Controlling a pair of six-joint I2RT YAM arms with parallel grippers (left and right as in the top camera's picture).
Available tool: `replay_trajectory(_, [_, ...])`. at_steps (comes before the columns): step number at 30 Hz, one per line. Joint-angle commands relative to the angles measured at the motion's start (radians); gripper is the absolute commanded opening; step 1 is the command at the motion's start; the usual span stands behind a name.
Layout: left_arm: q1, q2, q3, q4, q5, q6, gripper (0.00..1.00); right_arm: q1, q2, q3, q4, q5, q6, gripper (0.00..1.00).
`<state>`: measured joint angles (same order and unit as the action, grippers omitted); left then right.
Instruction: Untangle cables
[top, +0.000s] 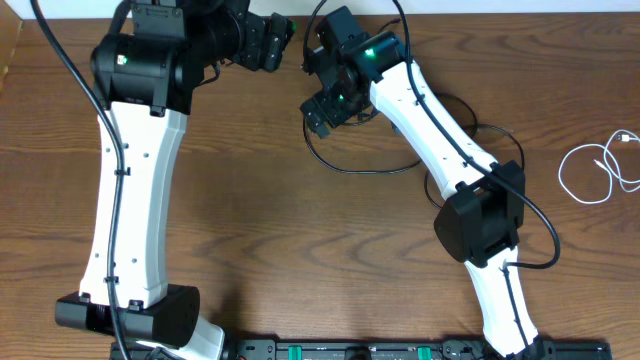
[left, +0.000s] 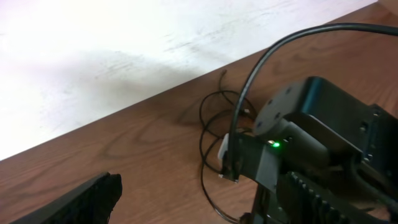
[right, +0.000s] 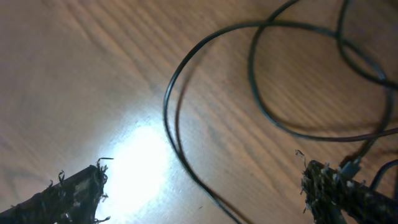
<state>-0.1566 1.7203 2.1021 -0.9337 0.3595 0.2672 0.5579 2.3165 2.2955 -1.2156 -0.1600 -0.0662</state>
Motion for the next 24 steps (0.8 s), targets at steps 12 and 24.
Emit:
replay_trajectory(12, [0.040, -0.010, -0.006, 0.008, -0.014, 0.016, 0.84, 0.019, 0.105, -0.009, 0.004, -0.056, 0.002, 0.98])
replay_trajectory(24, [0.082, -0.010, -0.006, 0.019, -0.013, 0.008, 0.84, 0.101, 0.207, -0.009, 0.105, -0.041, 0.018, 0.98])
